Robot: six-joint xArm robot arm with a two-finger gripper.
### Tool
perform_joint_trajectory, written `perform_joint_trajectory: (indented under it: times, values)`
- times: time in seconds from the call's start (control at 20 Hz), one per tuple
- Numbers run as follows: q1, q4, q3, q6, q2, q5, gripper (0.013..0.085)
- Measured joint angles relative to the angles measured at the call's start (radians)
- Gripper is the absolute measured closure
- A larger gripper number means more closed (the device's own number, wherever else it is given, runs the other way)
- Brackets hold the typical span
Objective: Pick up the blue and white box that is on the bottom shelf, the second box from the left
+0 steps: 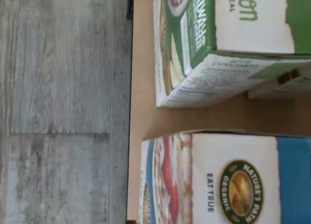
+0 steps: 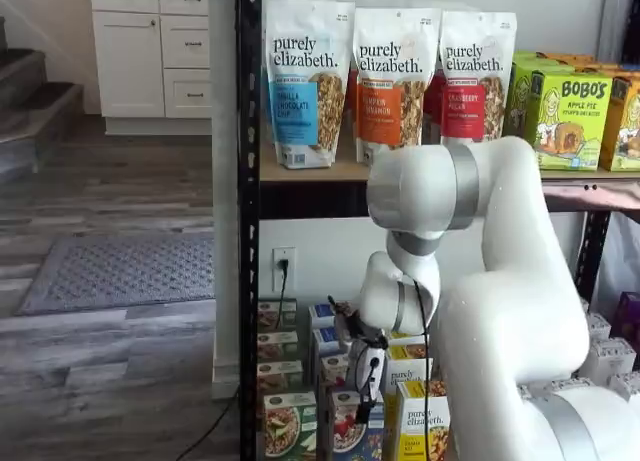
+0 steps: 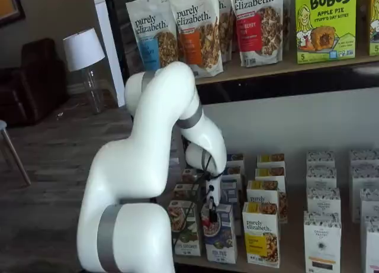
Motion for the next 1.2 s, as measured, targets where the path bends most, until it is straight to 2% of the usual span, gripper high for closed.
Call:
perform_joint_trajectory:
  times: [0.25, 0.75, 1.0, 1.1, 1.15, 1.2]
  values:
    - [0.005, -0.038, -0.017, 0.039, 0.018, 0.020, 0.0130]
    - [0.010, -0.082, -0.017, 0.082, 0.027, 0.017, 0.0130]
    - [0.011, -0.074, -0.019, 0.075, 0.033, 0.014, 0.0130]
    - [0.010, -0.067, -0.021, 0.068, 0.034, 0.019, 0.0210]
    - [0.009, -0.063, -0.021, 0.064, 0.033, 0.020, 0.0210]
    - [0.008, -0.061, -0.021, 0.062, 0.033, 0.020, 0.0250]
